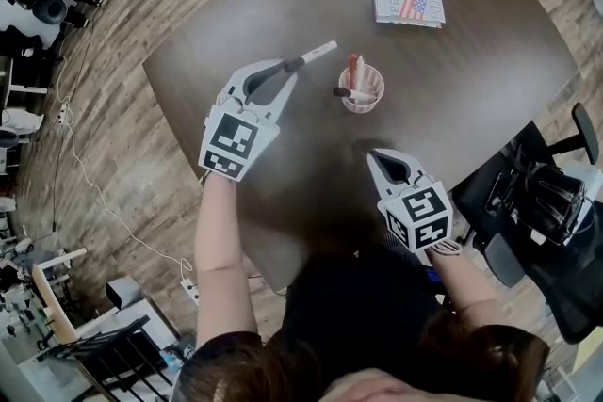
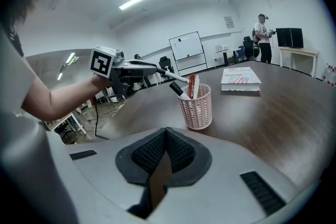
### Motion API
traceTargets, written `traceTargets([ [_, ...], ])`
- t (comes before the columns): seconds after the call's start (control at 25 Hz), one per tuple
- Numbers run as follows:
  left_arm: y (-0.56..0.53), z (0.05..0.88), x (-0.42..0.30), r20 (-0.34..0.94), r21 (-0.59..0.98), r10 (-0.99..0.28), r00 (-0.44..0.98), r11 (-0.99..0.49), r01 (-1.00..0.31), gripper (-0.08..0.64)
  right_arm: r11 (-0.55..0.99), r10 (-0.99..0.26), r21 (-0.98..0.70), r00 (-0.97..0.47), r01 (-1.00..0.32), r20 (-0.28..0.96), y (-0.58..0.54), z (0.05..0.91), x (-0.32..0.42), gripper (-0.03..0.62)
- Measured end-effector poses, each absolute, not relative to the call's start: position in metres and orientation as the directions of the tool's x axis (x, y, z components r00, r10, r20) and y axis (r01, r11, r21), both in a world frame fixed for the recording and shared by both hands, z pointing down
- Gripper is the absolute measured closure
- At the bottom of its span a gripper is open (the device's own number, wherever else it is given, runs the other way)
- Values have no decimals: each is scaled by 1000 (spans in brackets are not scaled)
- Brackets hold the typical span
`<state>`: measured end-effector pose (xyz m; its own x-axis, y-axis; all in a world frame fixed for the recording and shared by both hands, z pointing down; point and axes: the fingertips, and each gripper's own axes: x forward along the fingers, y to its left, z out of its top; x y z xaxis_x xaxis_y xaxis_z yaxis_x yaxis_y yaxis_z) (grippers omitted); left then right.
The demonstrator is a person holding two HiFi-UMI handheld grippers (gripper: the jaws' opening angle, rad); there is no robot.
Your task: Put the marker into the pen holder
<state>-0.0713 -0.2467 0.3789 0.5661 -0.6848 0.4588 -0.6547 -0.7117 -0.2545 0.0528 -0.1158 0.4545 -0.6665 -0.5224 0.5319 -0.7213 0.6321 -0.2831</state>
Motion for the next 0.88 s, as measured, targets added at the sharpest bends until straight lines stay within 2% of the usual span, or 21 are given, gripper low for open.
traceTargets([
  [0.48,-198,313,-44,404,-288,-634,659,-772,-566,474,630,-559,-251,-653,-735,511,-121,438,52,577],
  [0.88,-188,339,-12,509,-250,-520,686,-852,-461,474,624,-555,-255,-648,-739,522,-130,443,60,577],
])
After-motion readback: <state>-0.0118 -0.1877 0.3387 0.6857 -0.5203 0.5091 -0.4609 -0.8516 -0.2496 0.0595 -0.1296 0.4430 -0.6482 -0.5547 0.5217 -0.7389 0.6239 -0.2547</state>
